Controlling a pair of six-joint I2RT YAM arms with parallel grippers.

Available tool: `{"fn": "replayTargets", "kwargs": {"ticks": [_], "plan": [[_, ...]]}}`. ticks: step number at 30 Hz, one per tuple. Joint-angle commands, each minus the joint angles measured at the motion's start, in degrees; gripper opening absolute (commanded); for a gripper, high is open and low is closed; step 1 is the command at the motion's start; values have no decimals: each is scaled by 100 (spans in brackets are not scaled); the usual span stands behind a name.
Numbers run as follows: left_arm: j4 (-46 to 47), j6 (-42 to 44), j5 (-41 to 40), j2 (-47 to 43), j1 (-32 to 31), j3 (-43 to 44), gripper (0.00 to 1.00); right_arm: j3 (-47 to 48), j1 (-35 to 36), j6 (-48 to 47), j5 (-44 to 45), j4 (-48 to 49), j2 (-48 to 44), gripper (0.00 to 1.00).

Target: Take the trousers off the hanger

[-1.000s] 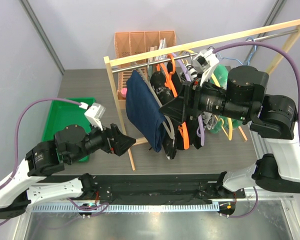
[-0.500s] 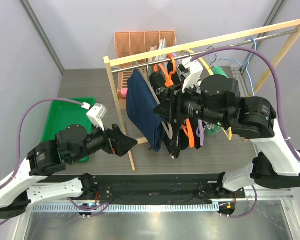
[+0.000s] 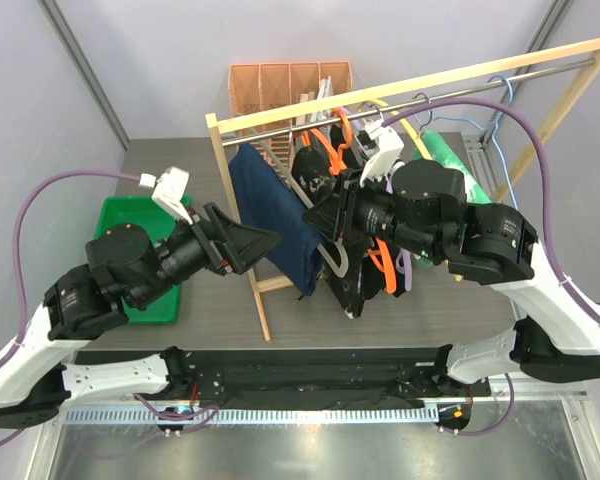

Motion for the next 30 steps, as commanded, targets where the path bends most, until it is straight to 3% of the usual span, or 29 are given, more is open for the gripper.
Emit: {"fn": "replayTargets", "kwargs": {"ticks": [1,6,11,16,22,30], "plan": [[959,14,-523,238,-16,137,80,-516,28,222,67,916,-378,20],[2356,295,-840,132,-16,-363,78,-1185,28,56,286,1505,-799,13],[2929,270,-1218,431,-16,-409,76,-1818,28,-226,392,2155,-1177,1],[3561,76,-1420,800,-16,-408,71,-2196,28,-393,410,2489,-1406,1],[3517,-100,-1640,1371,-16,-135,60,-2758,28,-569,374,3008,-1828,1],[4309,418,-1570,1442,-16,-399,51,-3364,28,-1121,278,3464,-2136,1]]}}
